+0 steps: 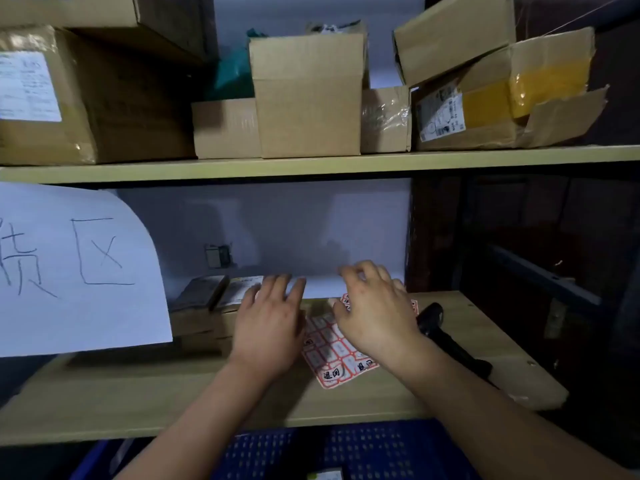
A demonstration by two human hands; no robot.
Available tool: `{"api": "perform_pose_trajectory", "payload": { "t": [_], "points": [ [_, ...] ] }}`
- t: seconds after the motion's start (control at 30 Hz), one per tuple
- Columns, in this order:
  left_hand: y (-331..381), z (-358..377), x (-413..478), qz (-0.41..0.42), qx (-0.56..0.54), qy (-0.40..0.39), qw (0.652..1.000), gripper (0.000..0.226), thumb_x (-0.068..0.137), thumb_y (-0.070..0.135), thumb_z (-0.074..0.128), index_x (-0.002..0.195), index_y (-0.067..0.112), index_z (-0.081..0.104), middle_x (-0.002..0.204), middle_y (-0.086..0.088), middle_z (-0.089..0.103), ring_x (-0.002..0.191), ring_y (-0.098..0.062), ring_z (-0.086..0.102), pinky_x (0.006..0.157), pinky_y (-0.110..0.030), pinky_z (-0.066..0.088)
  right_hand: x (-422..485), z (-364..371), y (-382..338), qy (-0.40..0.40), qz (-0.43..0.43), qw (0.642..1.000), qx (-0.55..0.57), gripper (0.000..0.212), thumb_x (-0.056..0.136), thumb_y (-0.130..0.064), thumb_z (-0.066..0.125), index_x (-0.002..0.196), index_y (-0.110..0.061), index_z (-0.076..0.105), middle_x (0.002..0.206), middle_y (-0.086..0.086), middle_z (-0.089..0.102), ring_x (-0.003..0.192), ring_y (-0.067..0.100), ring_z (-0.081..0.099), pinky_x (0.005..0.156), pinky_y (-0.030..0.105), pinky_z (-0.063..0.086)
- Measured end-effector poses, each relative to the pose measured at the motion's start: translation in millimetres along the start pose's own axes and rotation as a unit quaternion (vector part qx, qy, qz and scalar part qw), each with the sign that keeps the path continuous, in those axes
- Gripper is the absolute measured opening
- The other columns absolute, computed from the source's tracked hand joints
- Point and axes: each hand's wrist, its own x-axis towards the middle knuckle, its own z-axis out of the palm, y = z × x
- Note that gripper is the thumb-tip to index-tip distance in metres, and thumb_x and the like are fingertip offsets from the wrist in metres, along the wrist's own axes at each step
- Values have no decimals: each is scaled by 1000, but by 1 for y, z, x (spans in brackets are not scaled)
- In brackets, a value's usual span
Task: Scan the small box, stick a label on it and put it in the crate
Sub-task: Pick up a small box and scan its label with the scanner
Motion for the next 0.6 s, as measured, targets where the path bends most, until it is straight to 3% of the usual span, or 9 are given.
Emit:
{"api": "perform_pose_trajectory", "payload": {
  "t": [0.17, 0.43, 0.6],
  "points": [
    [8, 10, 6, -8, -9, -40, 999, 61, 83, 38, 76, 139, 21, 58, 134, -7, 66, 129, -31, 61, 104, -50, 54, -1, 9, 5, -30, 20, 999, -15, 54, 95, -41, 49, 146, -24, 50, 145, 7, 52, 136, 30, 47, 107, 47, 40],
    [-1, 22, -2, -16, 3, -47, 999, 62, 87, 40, 71, 144, 21, 55, 142, -8, 63, 136, -30, 56, 110, -50, 50, -1, 22, 8, -35, 14, 999, 1, 53, 96, -43, 48, 146, -25, 49, 150, 5, 50, 138, 27, 46, 109, 46, 39],
    [-27, 22, -9, -67, 0, -19, 998, 65, 80, 40, 78, 138, 20, 57, 131, -13, 67, 126, -36, 62, 102, -51, 54, -1, 27, 18, -29, 9, 999, 22, 55, 97, -44, 50, 149, -27, 46, 150, 3, 50, 138, 24, 47, 110, 45, 39]
  ]
}}
